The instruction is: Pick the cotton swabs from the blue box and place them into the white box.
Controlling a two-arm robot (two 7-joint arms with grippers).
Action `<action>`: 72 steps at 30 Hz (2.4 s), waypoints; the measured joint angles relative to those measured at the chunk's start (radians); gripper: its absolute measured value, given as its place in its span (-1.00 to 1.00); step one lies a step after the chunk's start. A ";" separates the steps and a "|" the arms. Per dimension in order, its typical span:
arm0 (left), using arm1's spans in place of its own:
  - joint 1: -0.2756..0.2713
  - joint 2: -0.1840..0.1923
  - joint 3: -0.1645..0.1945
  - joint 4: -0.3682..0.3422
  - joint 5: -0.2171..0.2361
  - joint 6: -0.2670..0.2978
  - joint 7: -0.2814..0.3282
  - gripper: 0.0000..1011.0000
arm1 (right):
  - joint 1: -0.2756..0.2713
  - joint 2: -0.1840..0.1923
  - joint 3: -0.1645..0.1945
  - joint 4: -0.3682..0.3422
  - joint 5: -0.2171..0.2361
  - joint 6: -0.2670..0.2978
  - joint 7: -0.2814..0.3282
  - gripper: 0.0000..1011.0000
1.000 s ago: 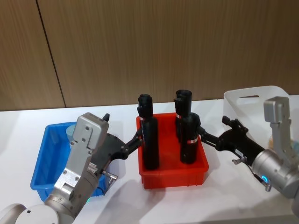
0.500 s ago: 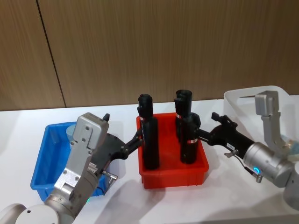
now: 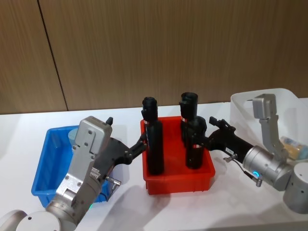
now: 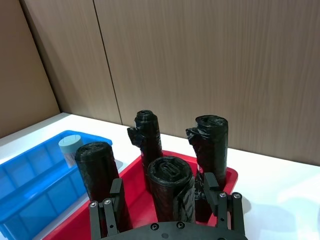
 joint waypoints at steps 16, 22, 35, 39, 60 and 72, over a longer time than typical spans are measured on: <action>0.000 0.000 0.000 0.000 0.000 0.000 0.000 0.99 | 0.056 -0.027 -0.020 0.099 -0.009 -0.033 0.018 0.98; 0.000 0.000 0.000 0.000 0.000 0.000 0.000 0.99 | 0.073 -0.034 -0.024 0.127 -0.010 -0.044 0.022 0.98; 0.000 0.000 0.000 0.000 0.000 0.000 0.000 0.99 | 0.112 -0.047 -0.030 0.197 -0.020 -0.068 0.030 0.98; 0.000 0.000 0.000 0.000 0.000 0.000 0.000 0.99 | 0.134 -0.054 -0.032 0.235 -0.024 -0.076 0.038 0.98; 0.000 0.000 0.000 0.000 0.000 0.000 0.000 0.99 | 0.212 -0.081 -0.040 0.363 -0.028 -0.111 0.063 0.10; 0.000 0.000 0.000 0.000 0.000 0.000 0.000 0.99 | 0.164 -0.064 -0.035 0.242 -0.014 -0.079 0.053 -0.17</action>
